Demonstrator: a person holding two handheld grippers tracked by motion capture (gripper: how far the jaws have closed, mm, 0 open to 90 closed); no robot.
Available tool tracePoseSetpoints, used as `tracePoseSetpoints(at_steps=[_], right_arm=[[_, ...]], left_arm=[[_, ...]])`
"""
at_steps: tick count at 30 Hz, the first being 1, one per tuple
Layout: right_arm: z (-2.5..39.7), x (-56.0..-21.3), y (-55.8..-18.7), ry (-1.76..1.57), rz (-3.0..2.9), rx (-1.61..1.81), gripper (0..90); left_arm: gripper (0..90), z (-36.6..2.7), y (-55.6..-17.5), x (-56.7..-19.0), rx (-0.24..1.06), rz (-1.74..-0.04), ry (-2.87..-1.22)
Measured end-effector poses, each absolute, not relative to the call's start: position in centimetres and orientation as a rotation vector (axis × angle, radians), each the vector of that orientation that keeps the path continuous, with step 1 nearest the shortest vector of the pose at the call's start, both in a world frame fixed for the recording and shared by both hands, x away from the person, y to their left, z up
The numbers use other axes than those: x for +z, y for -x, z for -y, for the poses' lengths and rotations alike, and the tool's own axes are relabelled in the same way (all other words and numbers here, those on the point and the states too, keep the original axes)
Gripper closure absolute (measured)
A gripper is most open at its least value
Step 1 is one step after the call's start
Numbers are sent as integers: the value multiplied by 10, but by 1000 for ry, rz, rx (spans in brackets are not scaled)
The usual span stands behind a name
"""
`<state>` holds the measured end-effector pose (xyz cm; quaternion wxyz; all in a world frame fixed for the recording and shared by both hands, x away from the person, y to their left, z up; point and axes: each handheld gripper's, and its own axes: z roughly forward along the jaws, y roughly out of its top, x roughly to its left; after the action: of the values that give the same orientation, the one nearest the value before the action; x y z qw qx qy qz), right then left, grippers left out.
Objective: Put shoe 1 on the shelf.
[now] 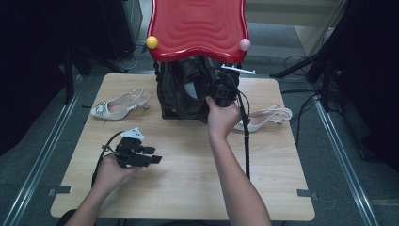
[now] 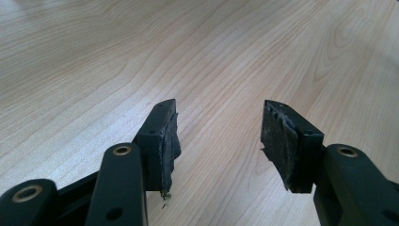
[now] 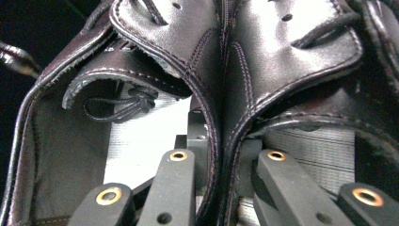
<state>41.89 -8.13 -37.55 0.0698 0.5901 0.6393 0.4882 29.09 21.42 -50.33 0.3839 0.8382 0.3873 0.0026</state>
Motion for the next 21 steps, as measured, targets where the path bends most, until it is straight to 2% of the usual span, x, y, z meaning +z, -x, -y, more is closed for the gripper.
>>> tracePoseSetpoints(at_steps=[10,21], right_arm=[[54,-378,-428,-1814,-1890,1353,798],[49,-378,-434,-1873,-1900,1346,766]], left_arm=[[467,-212,-290,-503,4,-982,-2138],[469,-214,-290,-503,-3,-982,-2131]])
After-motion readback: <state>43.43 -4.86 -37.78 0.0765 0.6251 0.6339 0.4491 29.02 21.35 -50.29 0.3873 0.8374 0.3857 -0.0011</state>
